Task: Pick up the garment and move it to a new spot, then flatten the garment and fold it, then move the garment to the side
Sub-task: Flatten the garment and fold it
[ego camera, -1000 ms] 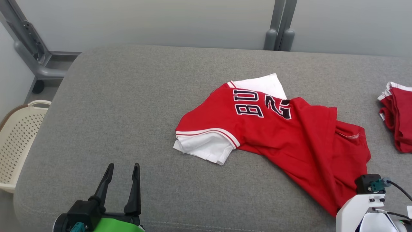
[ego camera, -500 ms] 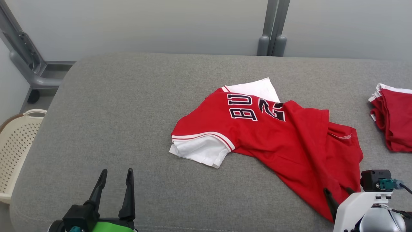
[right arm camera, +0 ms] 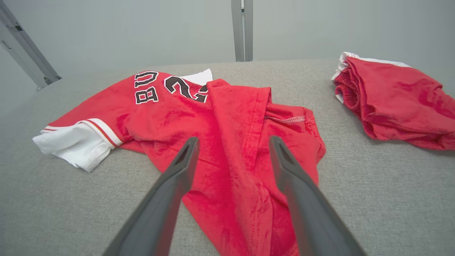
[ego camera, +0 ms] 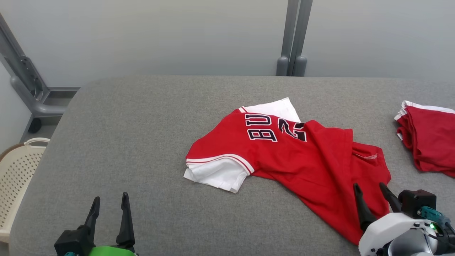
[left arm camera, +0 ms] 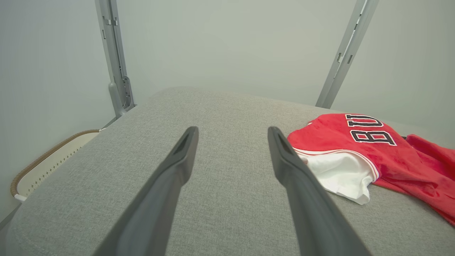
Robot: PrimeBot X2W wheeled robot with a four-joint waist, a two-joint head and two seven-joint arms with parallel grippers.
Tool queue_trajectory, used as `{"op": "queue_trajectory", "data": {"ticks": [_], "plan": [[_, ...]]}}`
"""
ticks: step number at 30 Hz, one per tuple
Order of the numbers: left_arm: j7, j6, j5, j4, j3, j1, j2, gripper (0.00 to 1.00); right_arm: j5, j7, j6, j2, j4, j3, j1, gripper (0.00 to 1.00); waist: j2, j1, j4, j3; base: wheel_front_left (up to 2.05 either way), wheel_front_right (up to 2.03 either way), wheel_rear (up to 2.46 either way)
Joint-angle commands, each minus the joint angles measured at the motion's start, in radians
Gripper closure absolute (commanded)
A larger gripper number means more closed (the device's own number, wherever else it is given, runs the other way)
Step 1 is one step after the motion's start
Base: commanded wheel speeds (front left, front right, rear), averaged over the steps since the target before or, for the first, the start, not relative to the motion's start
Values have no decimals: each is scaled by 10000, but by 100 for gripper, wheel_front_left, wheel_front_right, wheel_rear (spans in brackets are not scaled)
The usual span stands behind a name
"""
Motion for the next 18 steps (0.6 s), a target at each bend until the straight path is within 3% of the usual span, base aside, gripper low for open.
{"op": "queue_trajectory", "data": {"ticks": [1,10,18], "plan": [[33,45,-8,42,70,151,125,0,123,-311,-4,-15,86,40,-87,0,0,0,-83,-90,0,0,0],[420,133,21,-13,156,335,528,0,-186,-2432,-5,-29,527,571,-228,0,0,0,-470,-326,0,0,0],[692,163,75,-16,2,266,643,0,-593,-2581,-4,-7,904,1414,-506,0,0,0,-811,-354,0,0,0]]}}
